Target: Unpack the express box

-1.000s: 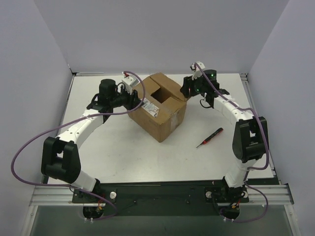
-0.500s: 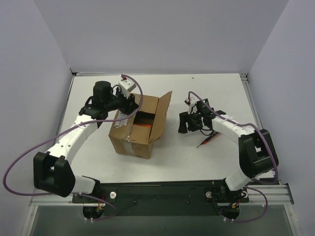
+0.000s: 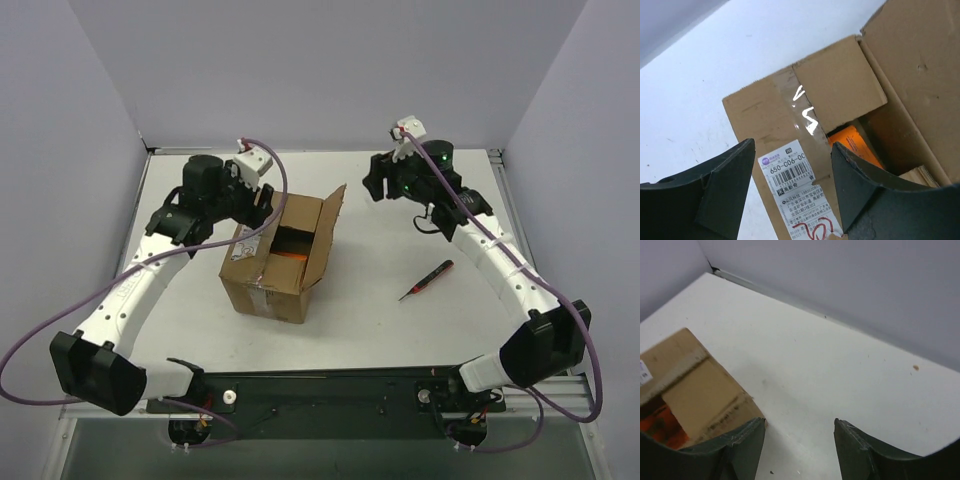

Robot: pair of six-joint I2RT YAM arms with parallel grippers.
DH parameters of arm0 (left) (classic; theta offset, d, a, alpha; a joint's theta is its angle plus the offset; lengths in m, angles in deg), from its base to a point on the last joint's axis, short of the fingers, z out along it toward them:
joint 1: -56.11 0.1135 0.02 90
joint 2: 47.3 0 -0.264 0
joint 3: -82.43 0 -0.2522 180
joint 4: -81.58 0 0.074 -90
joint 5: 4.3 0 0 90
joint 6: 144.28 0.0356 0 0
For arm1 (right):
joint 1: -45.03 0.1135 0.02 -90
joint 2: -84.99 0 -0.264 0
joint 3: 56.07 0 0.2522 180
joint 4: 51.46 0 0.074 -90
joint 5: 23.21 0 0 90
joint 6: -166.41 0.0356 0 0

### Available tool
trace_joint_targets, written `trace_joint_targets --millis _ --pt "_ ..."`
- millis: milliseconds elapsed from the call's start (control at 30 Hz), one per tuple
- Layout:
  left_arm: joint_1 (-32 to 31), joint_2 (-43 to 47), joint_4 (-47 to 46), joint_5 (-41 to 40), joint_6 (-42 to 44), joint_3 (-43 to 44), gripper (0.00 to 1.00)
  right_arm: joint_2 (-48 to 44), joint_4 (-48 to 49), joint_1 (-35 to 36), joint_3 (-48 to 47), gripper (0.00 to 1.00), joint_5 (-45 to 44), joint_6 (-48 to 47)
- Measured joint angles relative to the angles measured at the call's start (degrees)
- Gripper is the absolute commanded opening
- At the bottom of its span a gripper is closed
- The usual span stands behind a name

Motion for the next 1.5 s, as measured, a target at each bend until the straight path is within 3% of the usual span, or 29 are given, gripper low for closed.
trace_joint_targets --millis 133,233,600,633,733,767,867,900,1133,1500 --pt "-3.91 -1.38 2.99 -5.33 1.18 -0.61 0.74 3.37 2.99 5.97 -7.78 0.61 -0.85 1.14" --pt "-5.88 -2.25 4.15 -8.26 2.47 -1.90 0.75 5.53 3.34 8.07 -8.61 0.62 -1.55 5.73" --pt "-9.75 -3.52 4.79 -15.04 4.83 -3.10 0.75 5.68 -0.44 8.22 4.24 0.63 -0.98 18.36" --pt "-9.79 -3.58 4.79 -15.28 4.90 -3.32 0.75 5.16 -0.74 7.96 5.53 0.61 -0.15 19.61" --pt "-9.79 -4.33 4.79 -15.63 4.96 -3.52 0.75 3.91 -0.07 6.49 8.33 0.40 3.26 22.34" --pt "-9.84 -4.52 4.76 -15.61 4.98 -3.52 0.75 3.78 0.50 5.68 8.72 0.24 4.98 23.37" --pt "-10.01 -5.25 4.83 -15.56 5.03 -3.52 0.75 3.78 2.73 2.75 8.87 0.03 9.53 27.61" --pt "-10.16 -5.62 4.79 -15.61 5.07 -3.52 0.75 3.78 3.91 1.77 8.87 0.00 11.13 29.33" --pt "-14.25 -7.63 5.22 -21.77 8.81 -2.29 0.78 4.00 6.32 -0.22 9.09 0.00 14.67 35.04" --pt "-18.53 -13.97 11.69 -37.11 16.50 5.42 0.78 3.58 8.76 -0.79 11.54 0.00 15.50 35.26"
